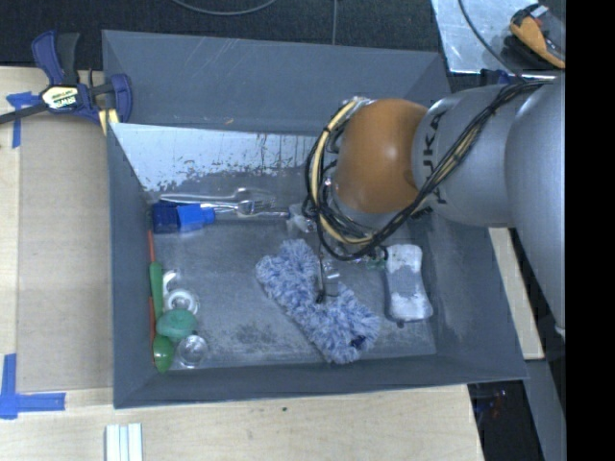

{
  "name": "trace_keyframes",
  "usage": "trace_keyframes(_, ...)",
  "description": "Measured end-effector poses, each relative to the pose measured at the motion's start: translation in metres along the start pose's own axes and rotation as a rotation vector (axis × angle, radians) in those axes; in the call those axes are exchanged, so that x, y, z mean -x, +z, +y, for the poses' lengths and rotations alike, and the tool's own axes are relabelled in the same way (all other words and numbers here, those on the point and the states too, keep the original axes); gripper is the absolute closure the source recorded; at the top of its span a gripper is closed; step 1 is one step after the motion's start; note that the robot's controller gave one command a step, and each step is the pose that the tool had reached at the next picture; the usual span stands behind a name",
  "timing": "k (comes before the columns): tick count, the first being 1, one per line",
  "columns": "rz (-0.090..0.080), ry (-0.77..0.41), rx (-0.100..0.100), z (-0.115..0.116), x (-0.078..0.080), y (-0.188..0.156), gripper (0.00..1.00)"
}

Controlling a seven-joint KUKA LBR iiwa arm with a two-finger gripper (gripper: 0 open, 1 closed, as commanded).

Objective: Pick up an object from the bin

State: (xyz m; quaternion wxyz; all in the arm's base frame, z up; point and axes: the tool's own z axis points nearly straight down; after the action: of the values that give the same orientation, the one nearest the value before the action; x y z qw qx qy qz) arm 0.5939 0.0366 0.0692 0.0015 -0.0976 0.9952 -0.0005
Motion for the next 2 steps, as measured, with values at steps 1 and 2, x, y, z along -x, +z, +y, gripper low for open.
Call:
trace_keyframes(1,-0.010,0.090,-0.002,0.005,0.005,-0.044,0.00)
trace_keyframes(2,-0.003,0.024,-0.001,0.000,0.001,-0.010,0.00)
